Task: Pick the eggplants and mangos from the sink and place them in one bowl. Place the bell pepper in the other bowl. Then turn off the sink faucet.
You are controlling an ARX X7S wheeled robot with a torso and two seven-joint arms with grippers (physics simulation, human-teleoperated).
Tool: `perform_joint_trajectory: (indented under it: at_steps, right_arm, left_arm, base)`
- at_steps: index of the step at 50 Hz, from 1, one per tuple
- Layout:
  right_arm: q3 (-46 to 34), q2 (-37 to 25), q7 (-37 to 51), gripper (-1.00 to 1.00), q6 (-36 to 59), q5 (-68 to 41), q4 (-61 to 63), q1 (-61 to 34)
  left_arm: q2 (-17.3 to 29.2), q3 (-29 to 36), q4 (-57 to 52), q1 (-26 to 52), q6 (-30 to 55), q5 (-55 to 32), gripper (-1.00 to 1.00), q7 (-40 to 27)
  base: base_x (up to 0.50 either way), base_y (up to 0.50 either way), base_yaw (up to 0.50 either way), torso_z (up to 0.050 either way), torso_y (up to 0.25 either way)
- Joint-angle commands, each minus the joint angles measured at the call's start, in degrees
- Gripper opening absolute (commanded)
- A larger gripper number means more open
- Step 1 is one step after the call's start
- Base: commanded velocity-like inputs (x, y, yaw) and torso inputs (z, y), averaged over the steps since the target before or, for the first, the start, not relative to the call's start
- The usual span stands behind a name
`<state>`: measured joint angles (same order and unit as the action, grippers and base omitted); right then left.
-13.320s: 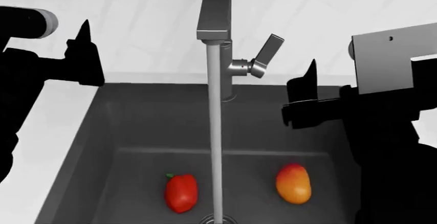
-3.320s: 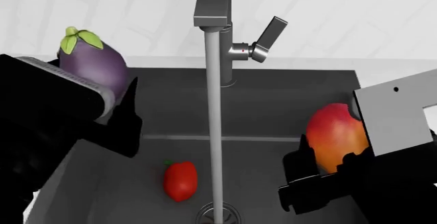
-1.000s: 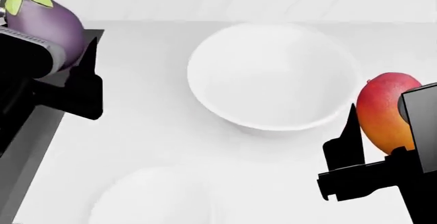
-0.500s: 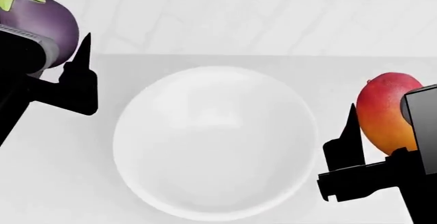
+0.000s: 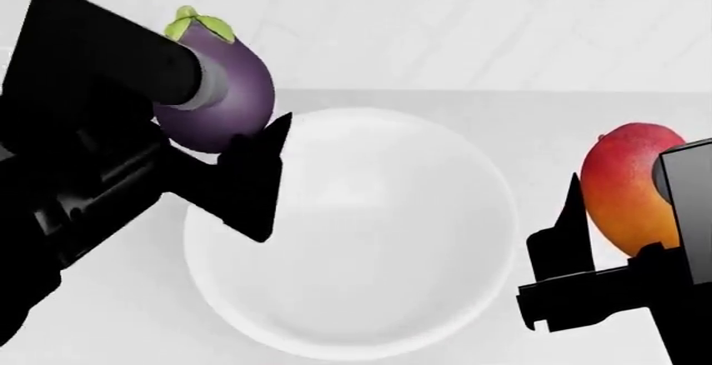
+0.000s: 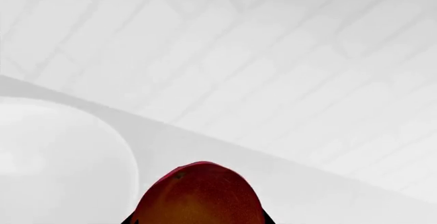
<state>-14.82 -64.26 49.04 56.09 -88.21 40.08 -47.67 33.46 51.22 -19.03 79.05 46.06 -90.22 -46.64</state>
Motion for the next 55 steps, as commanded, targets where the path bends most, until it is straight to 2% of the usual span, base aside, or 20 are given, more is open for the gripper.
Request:
perform_joint_trajectory:
  at_steps: [1,9,13,17,24,44,53,54,55]
  right_arm:
    - [0.45,0.24,-0.33,-1.0,0.62,0.04,-0.17,-0.54]
    - [0.63,0.24,-0.28,-1.0,0.25,-0.49,-0.36,-0.31]
    - [0.43,0.22,0.05,-1.0,0.54,-0.99,-0.53,-0.56]
    - [0.64,0.23,0.07,-1.0,0.15,-1.16,-0.59,-0.29]
    - [0.63,0.23,0.9,-1.0,0.1,-1.87,-0.82,-0.3]
    - [0.5,0.21,1.45,-1.0,0.05,-3.54,-1.4,-0.47]
    - [0.52,0.2,2.65,-1.0,-0.17,-4.47,-1.72,-0.39]
    - [0.55,0.2,2.65,-1.0,-0.24,-4.49,-1.73,-0.35]
    - [0.53,0.19,2.67,-1.0,-0.22,-4.52,-1.73,-0.37]
  left_arm:
    - [-12.21,3.83,9.38,6.81,6.7,-13.67,-1.0,-0.02]
    - [-18.81,7.34,22.5,7.43,7.62,-12.23,-1.0,4.81]
    - [-20.74,8.74,27.11,7.29,7.86,-11.23,-1.0,6.6]
    - [-22.08,11.58,31.81,5.55,5.82,-4.95,-1.0,10.23]
    - [-25.0,12.7,39.23,4.77,5.22,-4.33,-1.0,11.62]
    - [-27.95,14.92,47.08,3.72,4.37,-2.55,-1.0,14.21]
    - [-27.75,15.57,47.76,3.74,4.6,-2.25,-1.0,15.07]
    - [-27.78,15.49,47.7,3.76,4.62,-2.41,1.0,14.89]
    - [-27.82,15.53,47.58,3.86,4.61,-2.36,1.0,14.79]
  base:
    - [0.0,0.0,0.0,0.0,0.0]
    - [0.0,0.0,0.0,0.0,0.0]
    - [0.0,0.0,0.0,0.0,0.003]
    - [0.0,0.0,0.0,0.0,0.0]
    - [0.0,0.0,0.0,0.0,0.0]
    - [0.0,0.0,0.0,0.0,0.001]
    - [0.0,0.0,0.0,0.0,0.001]
    - [0.0,0.0,0.0,0.0,0.0]
    - [0.0,0.0,0.0,0.0,0.0]
